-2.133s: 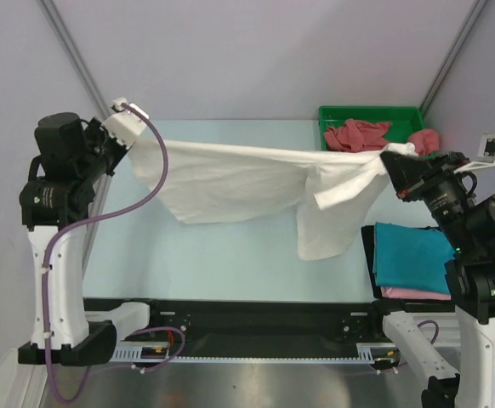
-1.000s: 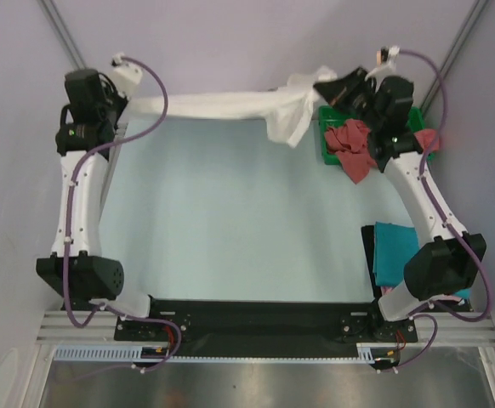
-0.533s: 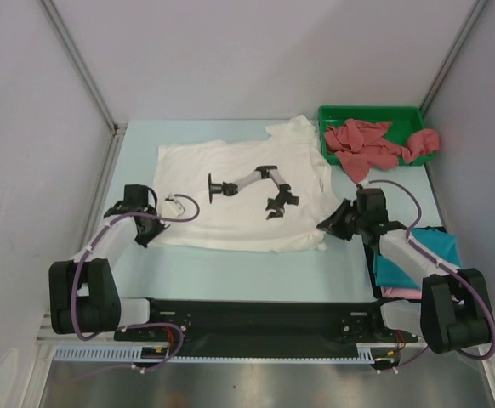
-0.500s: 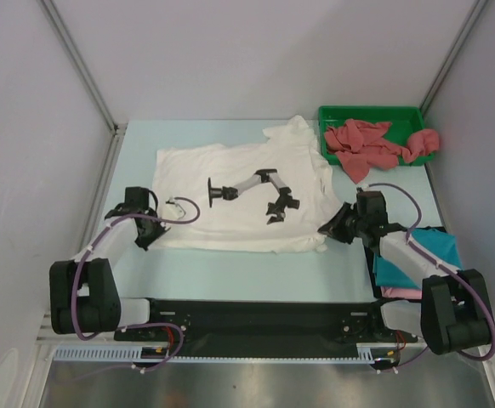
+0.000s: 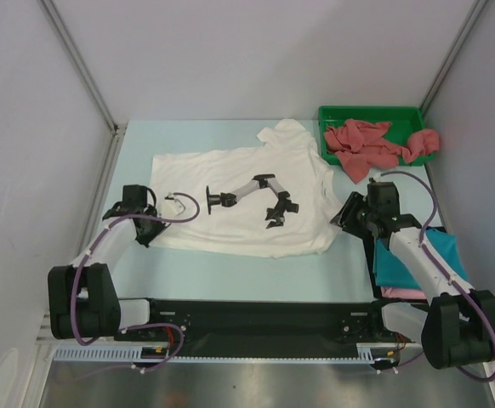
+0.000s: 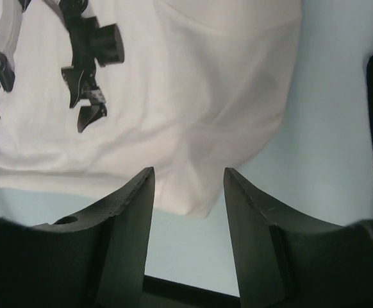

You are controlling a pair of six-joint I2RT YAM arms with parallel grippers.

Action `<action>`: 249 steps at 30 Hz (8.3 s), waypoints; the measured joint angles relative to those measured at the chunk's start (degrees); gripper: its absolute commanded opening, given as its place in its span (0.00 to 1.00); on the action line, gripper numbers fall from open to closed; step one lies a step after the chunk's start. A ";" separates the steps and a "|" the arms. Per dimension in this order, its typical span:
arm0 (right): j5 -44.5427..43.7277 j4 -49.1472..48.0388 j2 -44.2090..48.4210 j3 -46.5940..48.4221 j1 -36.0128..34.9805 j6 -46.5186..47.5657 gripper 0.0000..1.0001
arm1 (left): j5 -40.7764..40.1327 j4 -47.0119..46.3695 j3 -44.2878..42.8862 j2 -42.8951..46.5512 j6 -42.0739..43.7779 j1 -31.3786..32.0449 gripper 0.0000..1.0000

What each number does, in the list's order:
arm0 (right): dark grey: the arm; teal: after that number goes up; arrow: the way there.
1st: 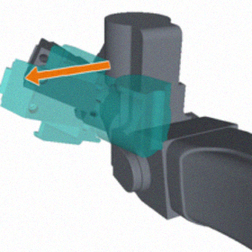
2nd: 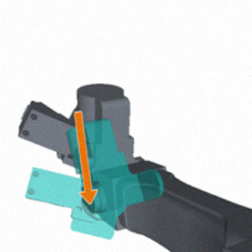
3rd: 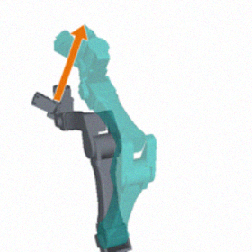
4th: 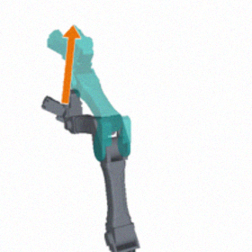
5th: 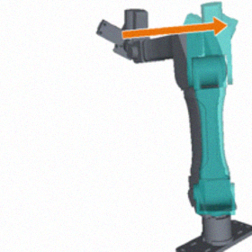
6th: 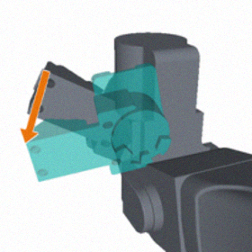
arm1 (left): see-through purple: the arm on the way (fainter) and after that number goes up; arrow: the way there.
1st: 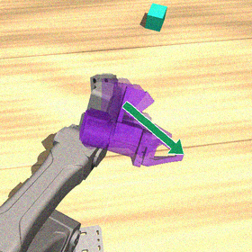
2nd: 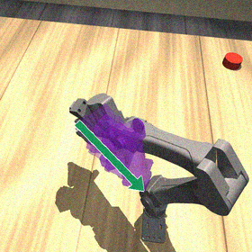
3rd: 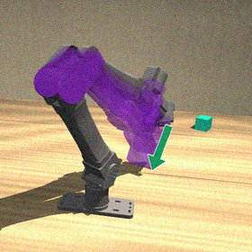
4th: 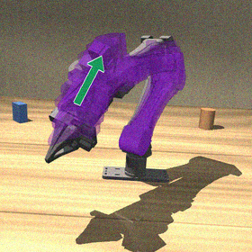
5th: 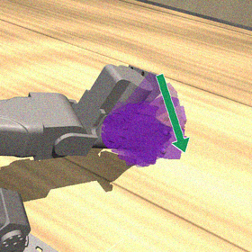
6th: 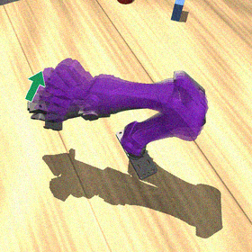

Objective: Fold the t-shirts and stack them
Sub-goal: Flatten the tshirt out, then fold the tshirt

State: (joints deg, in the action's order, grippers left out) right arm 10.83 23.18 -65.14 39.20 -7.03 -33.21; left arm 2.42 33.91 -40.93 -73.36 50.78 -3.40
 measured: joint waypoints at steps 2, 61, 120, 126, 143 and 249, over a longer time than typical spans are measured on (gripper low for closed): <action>-1.88 3.04 2.01 1.64 -2.16 0.68 0.53 | 0.35 -0.02 -0.42 0.04 -0.52 0.00 0.00; 3.23 19.06 -46.82 49.48 -4.04 21.31 0.47 | 3.58 1.68 -16.98 -7.85 -4.87 -0.22 0.01; 13.81 42.01 5.22 14.60 -7.50 -0.13 0.00 | 0.92 19.85 -10.95 7.67 5.38 -8.26 0.00; 14.19 32.57 -31.95 54.60 -2.89 4.39 0.00 | 0.79 10.51 -31.15 -8.11 -2.73 -7.45 0.00; 23.61 -7.28 -50.25 105.68 12.50 -20.70 0.00 | 2.03 -6.91 -85.83 -21.27 -20.61 -6.16 0.02; 8.52 8.00 -32.09 20.57 -2.49 10.80 0.53 | -2.25 -2.40 3.74 -0.24 8.26 -4.28 0.44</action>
State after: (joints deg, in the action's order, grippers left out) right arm 19.35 31.18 -97.23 59.77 -9.52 -22.41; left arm 0.16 31.51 -37.19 -73.60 59.05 -7.68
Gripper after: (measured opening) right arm 0.597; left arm 0.455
